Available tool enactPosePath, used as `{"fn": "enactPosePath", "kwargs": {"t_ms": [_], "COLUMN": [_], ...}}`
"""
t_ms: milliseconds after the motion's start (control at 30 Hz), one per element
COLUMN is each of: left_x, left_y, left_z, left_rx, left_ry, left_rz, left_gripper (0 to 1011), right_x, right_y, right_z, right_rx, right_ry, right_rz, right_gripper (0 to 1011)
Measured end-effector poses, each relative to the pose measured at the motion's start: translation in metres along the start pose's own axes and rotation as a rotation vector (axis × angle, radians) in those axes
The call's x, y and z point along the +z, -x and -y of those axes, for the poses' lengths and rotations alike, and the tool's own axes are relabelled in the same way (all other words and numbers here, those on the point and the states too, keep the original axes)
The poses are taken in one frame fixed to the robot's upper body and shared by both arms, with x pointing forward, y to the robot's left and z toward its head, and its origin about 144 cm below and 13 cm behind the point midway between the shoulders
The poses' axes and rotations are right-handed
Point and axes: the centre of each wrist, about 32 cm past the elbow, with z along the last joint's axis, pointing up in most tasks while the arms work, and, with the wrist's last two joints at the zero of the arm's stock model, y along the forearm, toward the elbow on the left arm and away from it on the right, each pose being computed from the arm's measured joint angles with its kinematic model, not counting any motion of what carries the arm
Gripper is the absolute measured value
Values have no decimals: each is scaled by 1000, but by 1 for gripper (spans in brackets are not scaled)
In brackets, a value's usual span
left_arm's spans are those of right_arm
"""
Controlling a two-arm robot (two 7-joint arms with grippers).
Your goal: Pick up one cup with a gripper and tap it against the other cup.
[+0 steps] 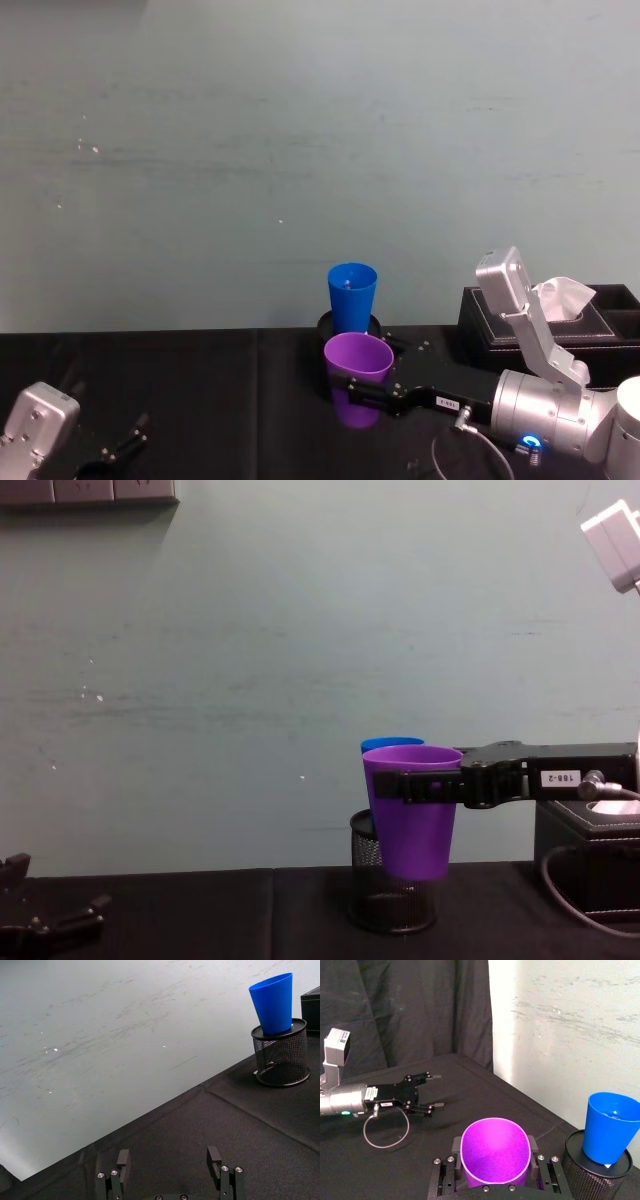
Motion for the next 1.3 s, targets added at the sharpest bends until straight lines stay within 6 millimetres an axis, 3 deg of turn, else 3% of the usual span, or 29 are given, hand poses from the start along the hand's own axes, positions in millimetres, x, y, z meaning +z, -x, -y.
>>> {"fn": "enactPosePath", "kwargs": {"t_ms": [1300], "left_x": [0], "left_y": [0], "left_z": [0], "left_rx": [0], "left_ry": [0], "left_rz": [0], "left_gripper": [1000], "right_x": [0], "right_y": [0], "right_z": [0], "right_rx": [0], "right_ry": [0], "right_rz": [0], "right_gripper": [733]}}
